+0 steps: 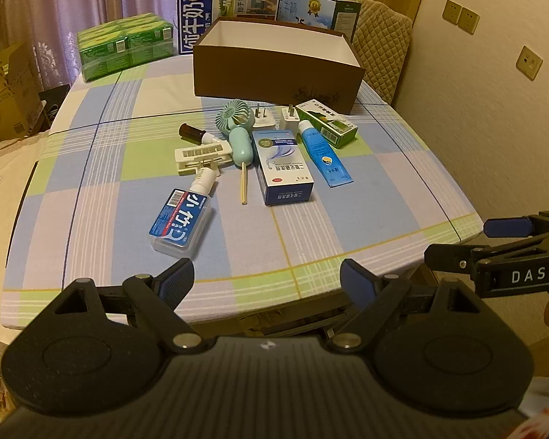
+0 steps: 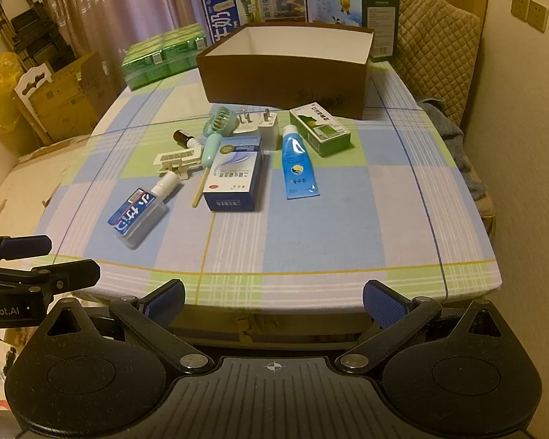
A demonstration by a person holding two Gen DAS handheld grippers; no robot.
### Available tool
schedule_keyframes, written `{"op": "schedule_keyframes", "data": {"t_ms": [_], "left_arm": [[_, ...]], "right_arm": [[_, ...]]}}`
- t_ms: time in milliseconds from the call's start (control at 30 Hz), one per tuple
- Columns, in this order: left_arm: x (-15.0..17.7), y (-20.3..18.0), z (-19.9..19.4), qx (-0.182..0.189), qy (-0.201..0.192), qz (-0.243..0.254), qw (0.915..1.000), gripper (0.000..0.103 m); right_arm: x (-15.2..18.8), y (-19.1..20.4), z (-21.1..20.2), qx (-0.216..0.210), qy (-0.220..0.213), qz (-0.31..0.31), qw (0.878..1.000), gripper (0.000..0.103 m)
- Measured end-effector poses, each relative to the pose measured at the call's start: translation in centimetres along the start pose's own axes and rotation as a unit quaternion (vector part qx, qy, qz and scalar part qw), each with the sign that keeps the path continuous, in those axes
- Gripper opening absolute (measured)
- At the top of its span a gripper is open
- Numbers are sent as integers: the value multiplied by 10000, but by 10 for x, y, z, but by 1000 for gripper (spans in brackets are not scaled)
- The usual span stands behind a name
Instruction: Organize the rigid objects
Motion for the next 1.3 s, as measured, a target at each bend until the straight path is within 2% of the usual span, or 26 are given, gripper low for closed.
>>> {"op": "schedule_keyframes", "data": {"t_ms": [1300], "left_arm": [[-1,1,2,-32,13,-24,10000,84]], "right_arm": [[-4,0,1,-14,-21,0,10000,101]]}}
Point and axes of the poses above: each gripper's, at about its wrist camera, not at the fingertips, and z roughly the way its jaws point, y to its left, x to its underside, the point moved 9 cm from there along z, roughly the way its jaws point, and after that the axes turned 10 degrees about x, right-handed, at the moved point
